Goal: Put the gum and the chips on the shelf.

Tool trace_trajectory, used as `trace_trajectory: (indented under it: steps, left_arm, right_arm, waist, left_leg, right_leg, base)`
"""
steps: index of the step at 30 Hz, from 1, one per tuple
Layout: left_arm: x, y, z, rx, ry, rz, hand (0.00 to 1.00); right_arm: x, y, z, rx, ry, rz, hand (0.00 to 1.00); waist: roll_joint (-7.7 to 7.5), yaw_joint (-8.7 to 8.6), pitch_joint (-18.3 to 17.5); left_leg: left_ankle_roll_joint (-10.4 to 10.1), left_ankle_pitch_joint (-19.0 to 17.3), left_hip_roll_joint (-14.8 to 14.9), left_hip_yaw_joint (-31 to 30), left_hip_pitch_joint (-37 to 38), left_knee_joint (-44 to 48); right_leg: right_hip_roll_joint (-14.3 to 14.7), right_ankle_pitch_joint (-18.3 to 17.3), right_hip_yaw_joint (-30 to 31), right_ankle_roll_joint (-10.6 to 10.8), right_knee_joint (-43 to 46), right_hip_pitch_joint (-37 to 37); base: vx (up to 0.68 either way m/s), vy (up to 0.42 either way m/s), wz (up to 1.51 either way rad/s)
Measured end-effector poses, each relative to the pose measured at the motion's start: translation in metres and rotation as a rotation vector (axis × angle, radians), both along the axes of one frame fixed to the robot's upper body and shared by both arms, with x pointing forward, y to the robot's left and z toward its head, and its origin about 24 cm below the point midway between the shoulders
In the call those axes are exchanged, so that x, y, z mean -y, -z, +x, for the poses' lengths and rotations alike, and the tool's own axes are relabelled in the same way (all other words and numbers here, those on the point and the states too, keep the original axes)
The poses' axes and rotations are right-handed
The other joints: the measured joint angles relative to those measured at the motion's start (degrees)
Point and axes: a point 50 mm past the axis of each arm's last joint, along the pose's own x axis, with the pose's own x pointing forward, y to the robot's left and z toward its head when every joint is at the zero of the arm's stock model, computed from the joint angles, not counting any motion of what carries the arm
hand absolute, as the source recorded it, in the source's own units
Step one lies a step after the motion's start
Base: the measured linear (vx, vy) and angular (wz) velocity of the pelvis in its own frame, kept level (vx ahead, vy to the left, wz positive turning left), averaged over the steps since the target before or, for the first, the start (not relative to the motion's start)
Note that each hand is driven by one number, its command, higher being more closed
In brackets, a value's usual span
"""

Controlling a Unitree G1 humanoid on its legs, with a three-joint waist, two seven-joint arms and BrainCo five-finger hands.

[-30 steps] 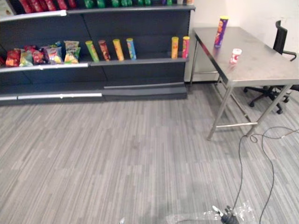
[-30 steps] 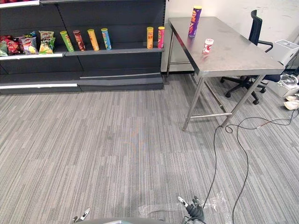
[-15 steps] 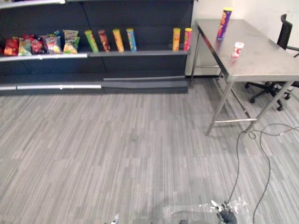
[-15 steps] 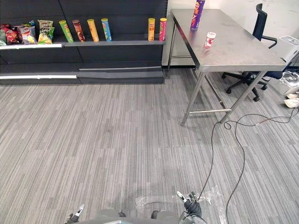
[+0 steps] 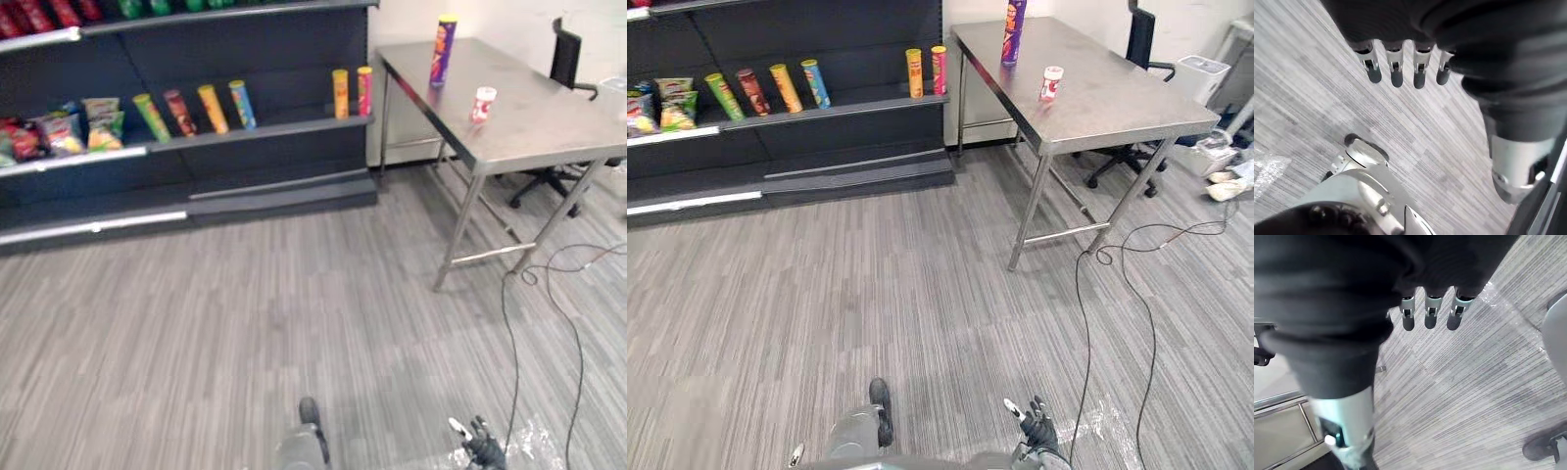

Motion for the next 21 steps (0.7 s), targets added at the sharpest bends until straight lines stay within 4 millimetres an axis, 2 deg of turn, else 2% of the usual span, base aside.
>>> trace_trajectory:
  steps: [1,2,4,6,7,8,9,10,11,12,13,14,15,16,18,19,20,21]
  left_arm:
    - [-0.008,-0.001,0.001,-0.003,0.012,0.028,0.0]
    - [-0.013,-0.002,0.01,0.004,0.036,0.047,0.0]
    - [-0.014,-0.003,0.018,0.005,0.101,0.059,0.0]
    - [-0.013,-0.003,0.022,-0.002,0.135,0.06,0.0]
    - [-0.014,-0.003,0.022,-0.009,0.153,0.058,0.0]
    - [-0.015,-0.003,0.023,-0.013,0.188,0.056,0.0]
    - [-0.015,-0.003,0.023,-0.015,0.208,0.057,0.0]
    - [-0.016,-0.003,0.025,-0.02,0.26,0.062,0.0]
    - [-0.016,-0.003,0.026,-0.018,0.283,0.064,0.0]
    - [-0.016,-0.003,0.025,-0.021,0.291,0.065,0.0]
    - [-0.016,-0.003,0.025,-0.024,0.299,0.064,0.0]
    - [-0.016,-0.003,0.026,-0.025,0.301,0.062,0.0]
    - [-0.016,-0.003,0.027,-0.022,0.304,0.062,0.0]
    - [-0.015,-0.003,0.027,-0.022,0.302,0.058,0.0]
    - [-0.013,-0.002,0.026,-0.022,0.288,0.053,0.0]
    - [-0.012,-0.002,0.024,-0.019,0.263,0.047,0.0]
    - [-0.012,-0.002,0.023,-0.017,0.247,0.044,0.0]
    - [-0.011,-0.002,0.023,-0.008,0.205,0.035,0.0]
  right_arm:
    - [-0.009,0.003,-0.002,-0.018,-0.013,0.018,0.0]
    - [-0.012,0.003,-0.001,-0.018,-0.01,0.023,0.0]
    - [-0.01,0.004,-0.003,-0.028,0.013,0.019,0.0]
    - [-0.007,0.004,-0.006,-0.035,0.039,0.012,0.0]
    - [-0.006,0.003,-0.004,-0.031,0.042,0.006,0.0]
    - [-0.004,0.002,-0.002,-0.025,0.035,-0.004,0.0]
    - [-0.004,0.002,-0.001,-0.02,0.029,-0.01,0.0]
    - [-0.003,0.001,0.0,-0.009,0.024,-0.017,0.0]
    - [-0.003,-0.001,0.004,0.011,0.019,-0.023,0.0]
    - [-0.004,-0.002,0.005,0.017,0.016,-0.025,0.0]
    - [-0.005,-0.002,0.006,0.025,0.008,-0.031,0.0]
    - [-0.004,-0.003,0.007,0.029,0.012,-0.032,0.0]
    - [-0.004,-0.003,0.007,0.037,0.033,-0.033,0.0]
    - [-0.003,-0.004,0.008,0.043,0.045,-0.037,0.0]
    - [-0.001,-0.005,0.008,0.058,0.065,-0.044,0.0]
    - [0.0,-0.006,0.009,0.077,0.081,-0.048,0.0]
    - [0.0,-0.006,0.008,0.082,0.085,-0.05,0.0]
    - [0.0,-0.008,0.008,0.097,0.091,-0.059,0.0]
  waist:
    - [-1.77,-0.15,-1.2]
    - [-2.67,-0.58,-1.6]
    - [-2.83,-0.63,-2.3]
    - [-2.67,-0.14,-2.8]
    - [-2.81,-0.36,-2.8]
    - [-2.82,-0.7,-2.8]
    - [-2.76,-0.8,-2.8]
    - [-2.61,-1.05,-2.6]
    - [-2.48,-1.67,-2.6]
    - [-2.51,-1.91,-2.6]
    - [-2.53,-1.9,-2.6]
    - [-2.47,-1.95,-2.6]
    - [-2.27,-2.08,-2.4]
    - [-1.95,-2.35,-2.3]
    - [-1.49,-2.74,-2.0]
    - [-1.33,-2.91,-2.0]
    - [-1.32,-2.9,-2.0]
    - [-1.33,-2.95,-2.0]
  left_leg:
    - [2.3,-1.7,-2.0,0.9,-0.9,2.1]
    - [3.4,-3.0,-3.6,1.1,-1.1,2.7]
    - [4.3,-4.9,-5.4,1.5,-0.7,2.7]
    - [5.4,-5.9,-7.6,2.8,1.4,0.7]
    - [5.9,-6.2,-9.4,3.3,4.1,-2.1]
    - [6.5,-6.6,-10.8,3.8,7.3,-4.9]
    - [7.0,-6.9,-11.3,3.8,9.1,-6.3]
    - [7.6,-7.3,-12.1,3.3,12.1,-8.2]
    - [7.8,-7.8,-12.4,2.6,14.7,-9.6]
    - [7.7,-8.1,-12.4,2.3,15.9,-10.4]
    - [7.6,-8.7,-12.2,1.9,18.2,-11.5]
    - [7.6,-9.1,-11.9,1.7,18.9,-11.7]
    - [7.6,-10.1,-11.2,1.0,20.2,-11.8]
    - [7.6,-11.0,-10.2,0.4,21.3,-11.8]
    - [7.2,-12.4,-8.3,-0.6,23.0,-11.6]
    - [6.0,-14.0,-7.1,-1.0,23.8,-11.1]
    - [5.4,-14.9,-6.6,-1.1,24.3,-10.9]
    - [3.6,-17.3,-5.8,-1.7,26.0,-10.3]
  right_leg:
    - [-1.8,1.4,1.5,-1.1,-0.2,0.1]
    - [-3.1,4.3,1.7,-0.6,0.9,-0.8]
    - [-4.5,8.1,2.8,0.3,3.5,-2.4]
    - [-6.3,11.5,4.4,0.9,10.9,-6.0]
    - [-7.6,15.3,4.6,1.0,18.9,-9.4]
    - [-9.1,21.8,4.2,1.2,26.7,-13.2]
    - [-9.7,24.7,3.8,1.2,30.7,-14.8]
    - [-10.7,23.6,1.6,0.7,39.4,-18.5]
    - [-10.9,19.3,-1.9,-0.1,44.7,-21.1]
    - [-10.6,16.9,-4.0,-0.3,45.5,-22.0]
    - [-9.7,12.7,-8.2,-0.7,44.2,-23.8]
    - [-8.9,11.0,-10.0,-0.7,42.3,-24.5]
    - [-6.9,9.0,-12.7,-0.9,36.5,-25.7]
    - [-4.8,8.7,-14.8,-1.3,29.6,-26.8]
    - [-2.1,9.8,-16.5,-0.7,18.5,-28.4]
    - [-0.7,12.5,-16.8,-0.6,10.8,-29.3]
    - [-0.3,14.2,-16.8,-0.6,7.1,-29.7]
    - [0.5,18.6,-15.8,-0.1,-0.6,-30.5]
  base:
    - [0.45,0.334,-0.16]
    - [0.43,0.324,0.04]
    - [0.38,0.335,0.11]
    - [0.35,0.295,-0.05]
    - [0.37,0.285,-0.07]
    - [0.36,0.26,-0.03]
    - [0.36,0.234,0.01]
    - [0.31,0.157,0.1]
    - [0.31,0.141,0.16]
    - [0.31,0.095,0.15]
    - [0.25,0.039,0.09]
    - [0.33,-0.003,0.12]
    - [0.35,-0.062,0.23]
    - [0.44,-0.111,0.35]
    - [0.38,-0.124,0.32]
    - [0.33,-0.112,0.2]
    - [0.56,-0.21,0.19]
    - [0.52,-0.203,0.16]
